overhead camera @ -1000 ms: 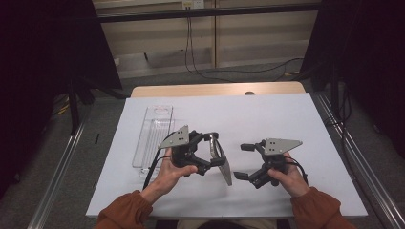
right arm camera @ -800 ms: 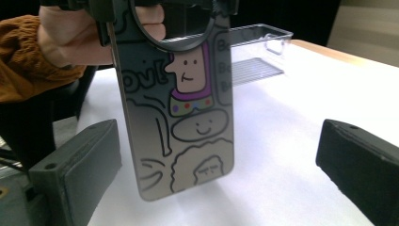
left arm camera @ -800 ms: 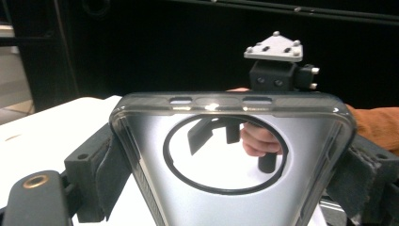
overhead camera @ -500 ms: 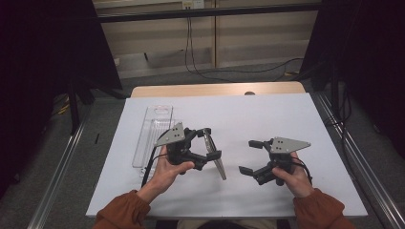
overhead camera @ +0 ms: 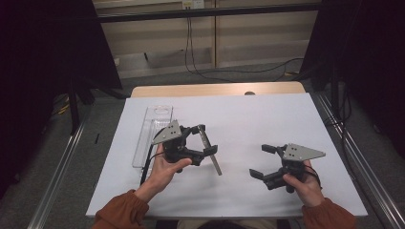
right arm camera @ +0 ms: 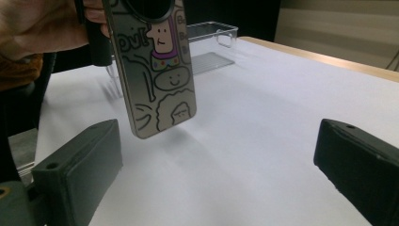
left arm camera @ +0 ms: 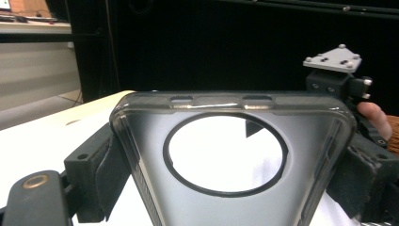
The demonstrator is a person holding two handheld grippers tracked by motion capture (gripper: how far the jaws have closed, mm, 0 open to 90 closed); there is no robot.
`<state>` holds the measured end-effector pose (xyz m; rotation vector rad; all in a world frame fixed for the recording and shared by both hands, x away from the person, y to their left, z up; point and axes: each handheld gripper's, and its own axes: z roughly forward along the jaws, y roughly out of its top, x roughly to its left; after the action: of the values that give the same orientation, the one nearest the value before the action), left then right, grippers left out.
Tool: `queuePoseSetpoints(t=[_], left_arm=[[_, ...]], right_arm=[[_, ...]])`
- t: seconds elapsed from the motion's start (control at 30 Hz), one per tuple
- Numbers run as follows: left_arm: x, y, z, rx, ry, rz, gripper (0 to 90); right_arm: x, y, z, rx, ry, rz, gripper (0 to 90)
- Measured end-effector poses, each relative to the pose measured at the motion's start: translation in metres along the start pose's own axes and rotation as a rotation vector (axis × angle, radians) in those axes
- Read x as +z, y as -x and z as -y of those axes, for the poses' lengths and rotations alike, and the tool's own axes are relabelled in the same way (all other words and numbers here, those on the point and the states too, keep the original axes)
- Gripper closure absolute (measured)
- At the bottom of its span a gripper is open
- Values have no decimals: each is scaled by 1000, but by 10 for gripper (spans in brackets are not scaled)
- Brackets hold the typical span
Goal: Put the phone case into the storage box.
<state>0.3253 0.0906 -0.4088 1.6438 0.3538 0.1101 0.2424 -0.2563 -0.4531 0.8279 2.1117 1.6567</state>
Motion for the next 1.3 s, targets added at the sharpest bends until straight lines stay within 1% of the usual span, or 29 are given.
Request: queuePoseSetpoints(t=[0.03,0.07,0.1,0.17,0.23,0.27,0.3,0.33,0.37,0.43,0.47,0.5,0.53,0.6,0.63,0.77,0.8,0.87,0.9,0.97,1.0,1.07,1.1,1.13,1.17,1.2,1.23,1.27,1.3], left_arm=[[-1,0,-1,7,-19,-24,120],[-2,0,-1,6,-23,-31,120],[-2,1,-1,-5,-20,-34,120],[-1,1,-1,-8,-6,-33,120],[-2,1,-2,-10,-6,-48,120],[-3,1,-2,-10,-20,-53,120],[-3,1,-3,-7,-24,-66,119],[-4,1,-3,-14,-19,-70,119],[-4,-1,-3,-16,-14,-61,119],[-6,0,-4,-10,-19,-92,119],[-7,-1,-5,-10,-14,-109,119],[-8,-2,-5,-7,-21,-103,119],[-9,-2,-6,-9,-14,-115,119],[-11,-3,-6,-4,-18,-119,119],[-11,-3,-7,-13,-13,-131,119],[-13,-3,-9,-36,2,-143,118],[-15,-4,-10,-30,-1,-142,118],[-17,-5,-11,-28,4,-162,118],[-18,-6,-12,-31,11,-163,118],[-20,-7,-13,-33,16,-177,118],[-21,-8,-14,-34,20,-193,118],[-23,-9,-15,-33,23,-198,118],[-23,-10,-15,-34,22,-208,118],[-25,-12,-15,-24,16,-209,118],[-25,-12,-16,-35,19,-215,118],[-26,-12,-16,-40,23,-210,118],[-27,-13,-17,-38,23,-229,118],[-29,-14,-18,-28,13,-236,118],[-29,-14,-19,-34,25,-249,118]], right_arm=[[-2,0,1,6,2,6,3],[-4,1,2,12,7,16,4],[-6,1,3,16,15,33,5],[-11,2,5,21,25,58,5],[-15,3,7,28,32,91,5],[-16,4,8,25,31,101,5],[-18,5,9,27,33,108,6],[-19,5,10,27,36,120,7],[-21,5,10,35,33,128,7],[-24,6,12,35,37,135,7],[-25,5,13,40,37,150,6],[-27,5,14,39,37,157,4],[-28,5,14,40,36,158,5],[-31,4,16,46,34,160,6],[-32,4,16,45,43,176,6],[-40,4,19,49,48,191,7],[-41,3,19,55,55,198,7],[-45,4,21,58,64,207,8],[-46,4,21,58,63,213,7],[-49,4,23,58,65,224,7],[-50,3,23,58,60,226,7],[-53,3,25,57,65,234,8],[-55,3,25,63,60,233,8],[-56,2,26,59,62,240,7],[-57,2,26,63,61,241,7],[-58,2,27,58,64,245,7],[-60,2,27,56,63,251,8],[-60,1,27,66,69,262,7],[-62,1,28,57,66,262,8]])
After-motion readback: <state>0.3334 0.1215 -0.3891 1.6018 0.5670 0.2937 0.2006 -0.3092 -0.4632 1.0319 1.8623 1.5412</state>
